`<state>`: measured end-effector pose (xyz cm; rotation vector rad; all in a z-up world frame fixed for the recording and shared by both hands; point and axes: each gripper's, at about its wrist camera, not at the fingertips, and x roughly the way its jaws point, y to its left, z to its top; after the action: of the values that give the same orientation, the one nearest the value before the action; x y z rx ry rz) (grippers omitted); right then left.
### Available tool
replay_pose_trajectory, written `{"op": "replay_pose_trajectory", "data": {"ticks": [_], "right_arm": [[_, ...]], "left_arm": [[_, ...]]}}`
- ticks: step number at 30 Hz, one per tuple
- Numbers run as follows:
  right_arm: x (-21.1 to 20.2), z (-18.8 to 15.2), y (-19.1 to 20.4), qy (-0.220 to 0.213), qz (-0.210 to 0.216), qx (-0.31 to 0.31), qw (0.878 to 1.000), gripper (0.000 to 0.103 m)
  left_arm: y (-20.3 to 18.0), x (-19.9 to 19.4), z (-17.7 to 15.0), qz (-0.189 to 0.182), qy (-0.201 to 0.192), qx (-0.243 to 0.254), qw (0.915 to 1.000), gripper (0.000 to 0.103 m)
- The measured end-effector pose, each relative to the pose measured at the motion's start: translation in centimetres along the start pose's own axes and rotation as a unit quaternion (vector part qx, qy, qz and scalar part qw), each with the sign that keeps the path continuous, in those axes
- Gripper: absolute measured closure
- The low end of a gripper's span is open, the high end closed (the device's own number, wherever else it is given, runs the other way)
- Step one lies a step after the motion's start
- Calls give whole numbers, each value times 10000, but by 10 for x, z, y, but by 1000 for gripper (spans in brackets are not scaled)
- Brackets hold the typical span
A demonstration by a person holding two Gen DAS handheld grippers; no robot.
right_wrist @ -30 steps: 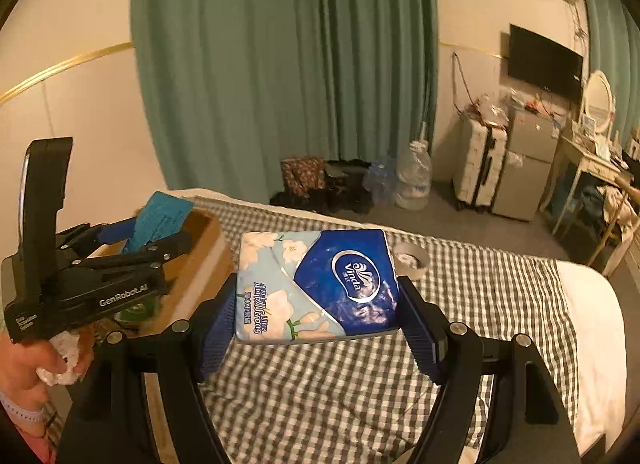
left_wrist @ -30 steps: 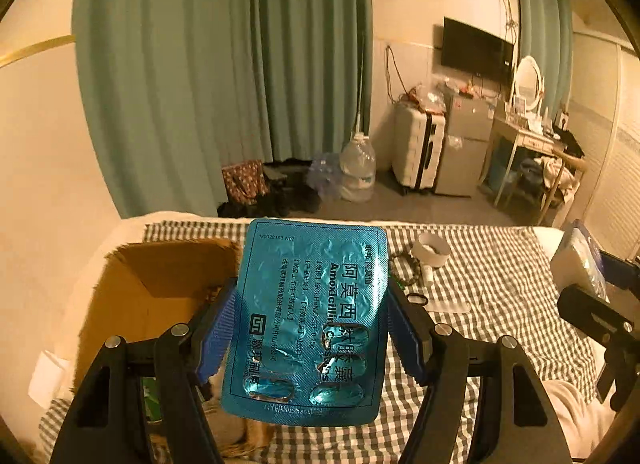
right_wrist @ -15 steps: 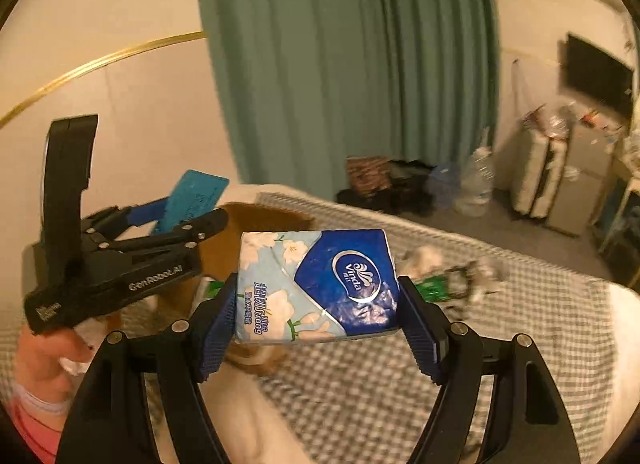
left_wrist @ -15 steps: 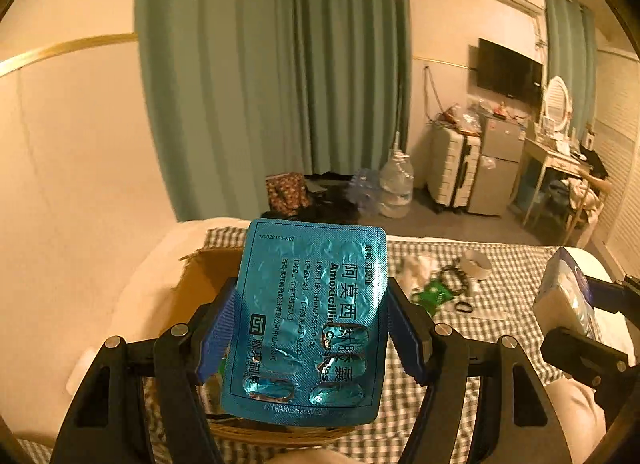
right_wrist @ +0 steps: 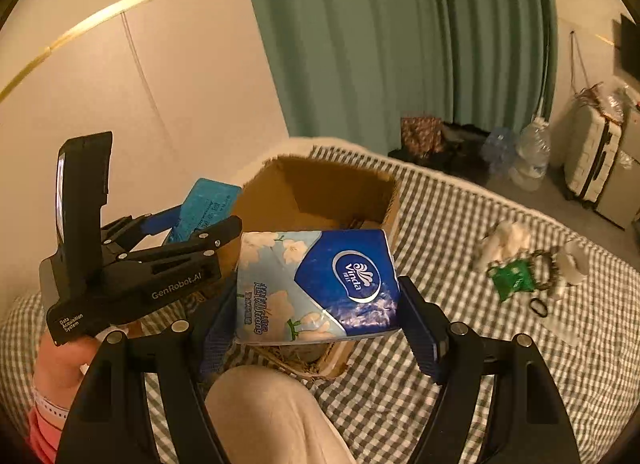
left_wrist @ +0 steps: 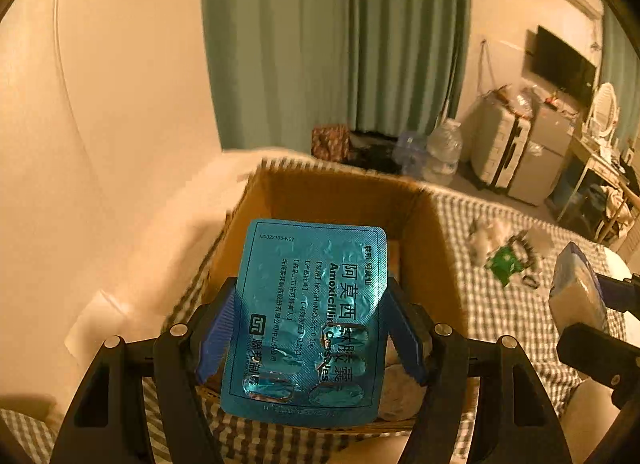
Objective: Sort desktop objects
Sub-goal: 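Carry the blister pack and tissue pack into the cardboard box and release both, then move both tools back over the bed items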
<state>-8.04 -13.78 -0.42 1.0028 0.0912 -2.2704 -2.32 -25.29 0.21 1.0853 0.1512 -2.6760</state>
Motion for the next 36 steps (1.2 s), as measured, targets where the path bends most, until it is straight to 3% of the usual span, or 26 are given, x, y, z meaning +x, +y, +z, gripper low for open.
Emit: {"op": "replay_pose_trajectory", "data": {"ticks": [6, 9, 12, 22, 24, 36], "right_arm": [[49, -1, -6, 391, 65, 126, 9991, 28], [65, 3, -5, 485, 80, 101, 9987, 28], [76, 5, 0, 524, 19, -2, 9986, 28], [102, 2, 23, 822, 83, -184, 9964, 27], [108, 3, 25, 932, 259, -59, 9953, 18], [74, 6, 1, 553, -266, 173, 9980, 16]], "left_arm": [[14, 36, -8, 123, 369, -92, 9992, 28], [23, 40, -10, 185, 362, -237, 9989, 9], [31, 35, -9, 342, 282, -298, 9986, 5], [46, 8, 2, 683, -71, -392, 9969, 2], [47, 4, 3, 602, -82, -384, 9974, 2], [16, -25, 14, 555, -372, -141, 9977, 1]]}}
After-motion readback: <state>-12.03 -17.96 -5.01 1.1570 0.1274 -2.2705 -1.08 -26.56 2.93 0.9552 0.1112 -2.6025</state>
